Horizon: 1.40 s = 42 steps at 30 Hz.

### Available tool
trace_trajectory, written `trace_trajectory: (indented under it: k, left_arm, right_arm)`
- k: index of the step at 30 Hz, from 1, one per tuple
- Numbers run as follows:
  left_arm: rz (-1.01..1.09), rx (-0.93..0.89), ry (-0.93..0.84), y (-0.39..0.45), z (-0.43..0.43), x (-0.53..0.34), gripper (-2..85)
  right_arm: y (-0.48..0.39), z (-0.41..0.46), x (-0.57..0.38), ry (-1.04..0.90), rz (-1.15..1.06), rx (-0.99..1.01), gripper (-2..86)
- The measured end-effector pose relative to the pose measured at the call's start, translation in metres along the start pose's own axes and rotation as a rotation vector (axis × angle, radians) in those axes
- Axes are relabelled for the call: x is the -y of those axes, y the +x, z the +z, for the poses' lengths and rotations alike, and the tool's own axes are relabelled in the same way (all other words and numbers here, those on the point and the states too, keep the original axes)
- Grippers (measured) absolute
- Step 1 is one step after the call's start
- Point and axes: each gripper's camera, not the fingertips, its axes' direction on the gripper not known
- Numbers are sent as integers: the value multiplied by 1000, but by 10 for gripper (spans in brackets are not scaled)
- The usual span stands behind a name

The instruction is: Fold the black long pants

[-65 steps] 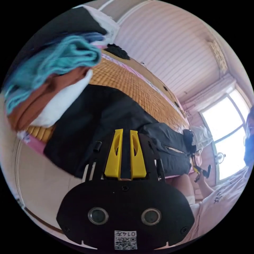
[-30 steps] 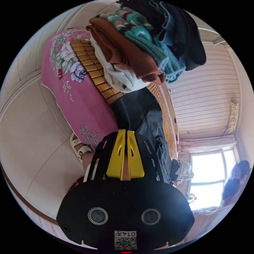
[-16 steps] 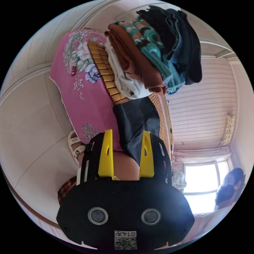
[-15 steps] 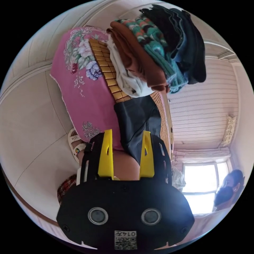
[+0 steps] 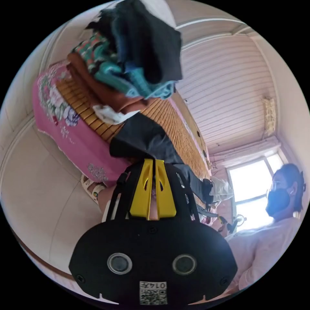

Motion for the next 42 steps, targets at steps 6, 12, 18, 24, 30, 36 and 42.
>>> trace_trajectory:
  k: [6,12,18,24,30,36,42]
  left_arm:
    - [246,-36,71,88,38,41,-5]
    - [206,157,78,118,119,79,57]
    - [299,199,15,149,178,44,36]
    - [310,444,-360,147,284,19,-7]
    - [439,610,-473,175,307,6,-10]
    - [489,661,-500,190,318,-3,-9]
    - [691,537,-357,261,309,-21,-4]
  right_arm:
    - [-86,49,123,15,-185,-104,15]
    - [-113,150,174,-141,-30,-116,74]
    - [-140,215,135,-246,-119,-184,78]
    - [-144,242,109,-330,-190,-210,29]
    - [-138,217,38,-423,-282,-294,-1]
    - [-108,187,-22,-464,-183,-256,-2]
    - [-67,148,-15,-213,16,-157,61]
